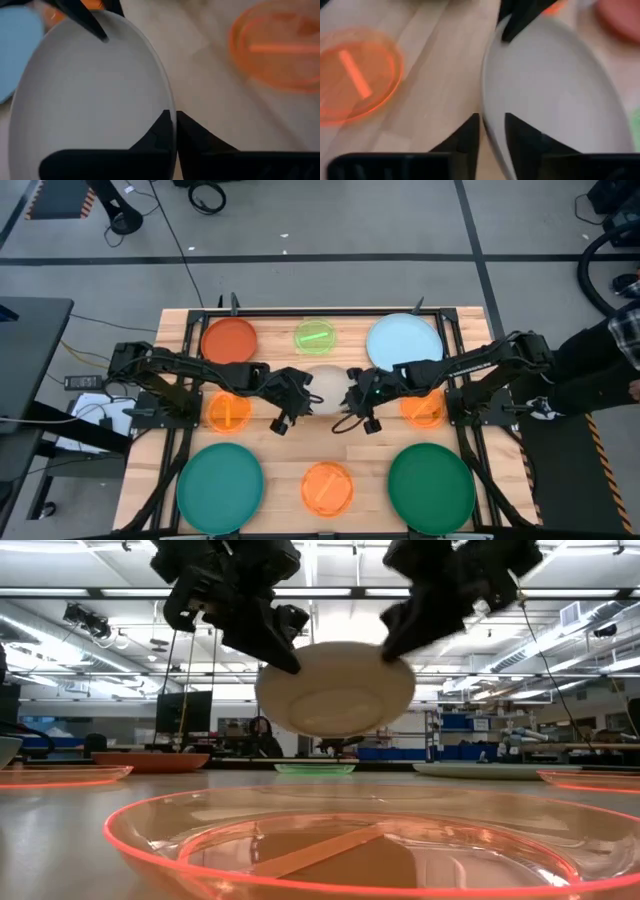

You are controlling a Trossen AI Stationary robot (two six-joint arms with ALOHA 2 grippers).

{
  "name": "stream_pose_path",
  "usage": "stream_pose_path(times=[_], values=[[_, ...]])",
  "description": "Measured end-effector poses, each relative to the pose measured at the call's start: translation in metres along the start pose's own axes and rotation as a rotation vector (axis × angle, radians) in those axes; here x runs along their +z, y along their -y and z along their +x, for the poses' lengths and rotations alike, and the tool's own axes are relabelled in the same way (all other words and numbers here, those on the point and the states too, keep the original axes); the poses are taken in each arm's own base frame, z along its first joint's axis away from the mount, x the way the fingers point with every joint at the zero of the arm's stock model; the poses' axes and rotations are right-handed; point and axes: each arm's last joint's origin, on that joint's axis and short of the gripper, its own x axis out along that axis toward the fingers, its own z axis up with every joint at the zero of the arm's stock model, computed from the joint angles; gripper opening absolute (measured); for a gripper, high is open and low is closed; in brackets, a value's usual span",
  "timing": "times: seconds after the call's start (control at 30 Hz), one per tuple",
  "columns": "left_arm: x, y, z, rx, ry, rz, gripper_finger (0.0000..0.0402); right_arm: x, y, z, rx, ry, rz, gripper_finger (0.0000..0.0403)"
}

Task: Stack plastic plates
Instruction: Stack the gray plate on top of the orange plate

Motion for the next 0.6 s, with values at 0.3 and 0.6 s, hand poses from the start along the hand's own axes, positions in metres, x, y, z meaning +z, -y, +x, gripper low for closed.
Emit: stream_pose_path(times=[0.3,0.6], values=[[-0.016,-0.013,-0.022,0.152,-0.437,-0.135,0.0015,0.040,-0.014,-0.075,-0.180,0.145,-0.044,0.0201],[-0.050,-0.033,-0.078,0.601,-0.707,-0.553,0.0015,0.037,-0.035,-0.088,-0.197,0.129,0.052,0.0194]])
